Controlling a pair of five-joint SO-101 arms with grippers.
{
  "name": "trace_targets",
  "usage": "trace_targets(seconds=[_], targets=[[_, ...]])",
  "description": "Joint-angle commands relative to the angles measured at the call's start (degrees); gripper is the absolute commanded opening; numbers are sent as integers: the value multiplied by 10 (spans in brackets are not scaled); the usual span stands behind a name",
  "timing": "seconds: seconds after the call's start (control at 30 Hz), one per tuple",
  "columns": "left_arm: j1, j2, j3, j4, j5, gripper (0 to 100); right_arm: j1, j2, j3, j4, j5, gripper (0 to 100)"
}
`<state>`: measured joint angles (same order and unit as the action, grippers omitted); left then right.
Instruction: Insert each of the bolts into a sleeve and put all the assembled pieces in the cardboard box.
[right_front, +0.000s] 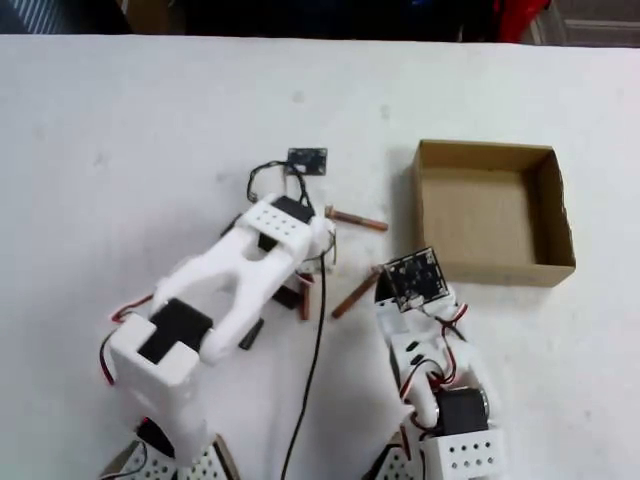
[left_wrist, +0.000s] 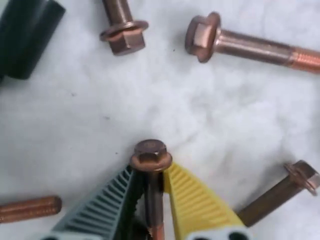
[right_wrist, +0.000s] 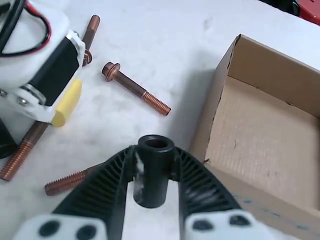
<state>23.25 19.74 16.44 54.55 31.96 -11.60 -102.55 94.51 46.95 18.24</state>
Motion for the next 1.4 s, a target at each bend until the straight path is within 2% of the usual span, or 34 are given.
trace_targets(seconds=[0.0,0.2,0.3,0.43,0.63,0.8,1.03,1.2,1.37], targets=[[-12,-7,-14,1,-10,49,4,-7,-4,1,4,17],[-13,-15,-16,1,-136,49,0,-7,-1,1,4,17],[-15,-44,-15,3,-178,49,0,-7,7,-2,4,17],[-12,-112,-9,6,-186,49,0,-7,8,-2,4,17],[-15,-251,-8,69,-193,49,0,-7,9,-2,4,17],[-16,-353,-8,105,-255,20,0,-7,10,-2,4,17],[-58,-455,-8,142,-266,22,-1,-7,11,-2,-1,17],[-76,-551,-8,185,-325,22,-29,-7,11,0,-1,17],[-94,-637,71,166,-329,22,-36,-7,11,-2,-1,17]])
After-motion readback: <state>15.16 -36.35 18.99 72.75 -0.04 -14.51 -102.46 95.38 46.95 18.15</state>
